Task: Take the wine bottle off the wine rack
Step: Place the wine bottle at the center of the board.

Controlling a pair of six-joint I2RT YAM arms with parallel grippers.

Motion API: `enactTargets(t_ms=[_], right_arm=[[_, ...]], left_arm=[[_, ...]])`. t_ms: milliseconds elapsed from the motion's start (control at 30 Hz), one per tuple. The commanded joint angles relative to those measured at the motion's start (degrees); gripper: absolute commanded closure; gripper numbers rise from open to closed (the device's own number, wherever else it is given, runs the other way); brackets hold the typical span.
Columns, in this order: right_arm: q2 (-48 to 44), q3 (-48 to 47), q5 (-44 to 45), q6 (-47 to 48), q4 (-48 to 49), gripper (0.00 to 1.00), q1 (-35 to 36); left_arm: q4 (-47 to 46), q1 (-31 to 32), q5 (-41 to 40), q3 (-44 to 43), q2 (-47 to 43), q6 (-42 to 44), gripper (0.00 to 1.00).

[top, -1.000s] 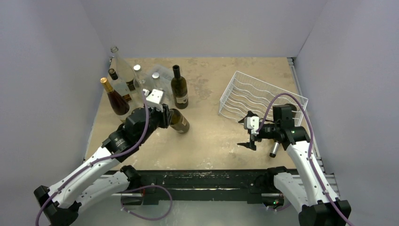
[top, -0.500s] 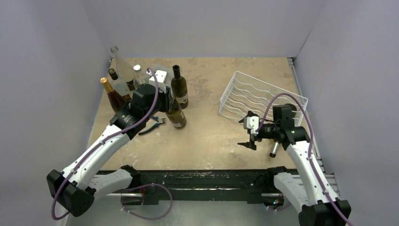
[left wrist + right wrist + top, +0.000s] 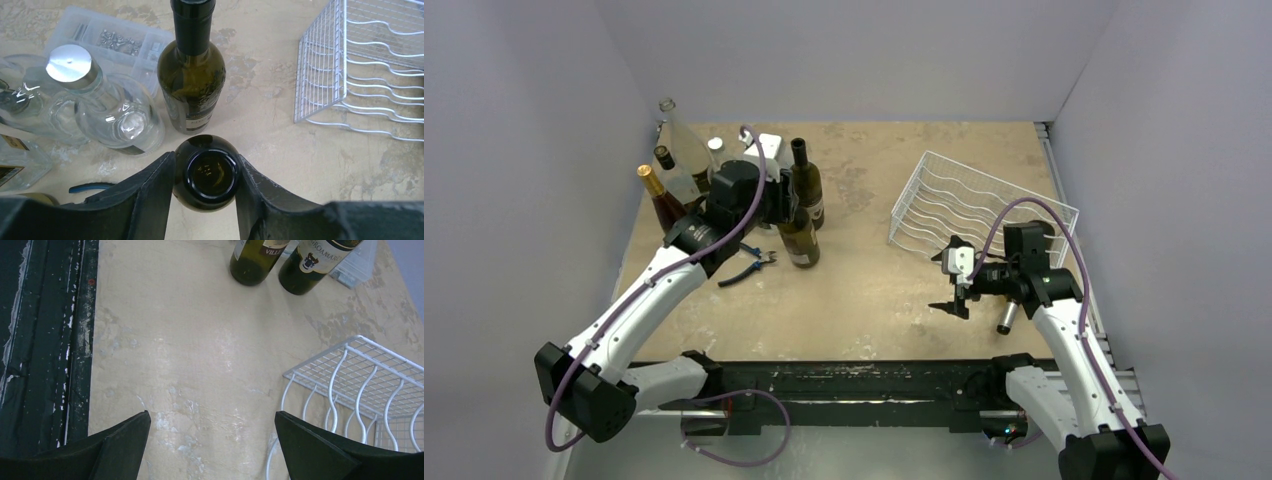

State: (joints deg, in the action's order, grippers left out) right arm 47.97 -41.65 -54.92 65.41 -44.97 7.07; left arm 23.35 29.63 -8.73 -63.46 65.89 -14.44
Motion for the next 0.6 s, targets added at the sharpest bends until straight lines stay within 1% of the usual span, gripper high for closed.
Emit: enactTargets(t_ms=[0,200,400,567], right_arm=[[0.01,0.43,0.16,-0.50,1.12,0.01,-0.18],[0.02,0.27,0.16,-0.54,1.13,0.01,-0.26],[0.10,0.29,0.16,-0.63,1.12,0.01,-0.27],[0.19,0.18,0.16,-0.69,1.04,0.01,-0.41]], left_arm=[[-2.51,-0.45,1.71,-3.73,-0.52,-0.42,0.53],[-1.86,-0.45,2.90,-4.22,-1.46,-0.85,0.44],[-1.28,-0.45,4.29,-4.39,-4.35,-0.68,0.30],[-1.04,-0.45,7.45,-4.09,-7.39,-0.75,0.16]])
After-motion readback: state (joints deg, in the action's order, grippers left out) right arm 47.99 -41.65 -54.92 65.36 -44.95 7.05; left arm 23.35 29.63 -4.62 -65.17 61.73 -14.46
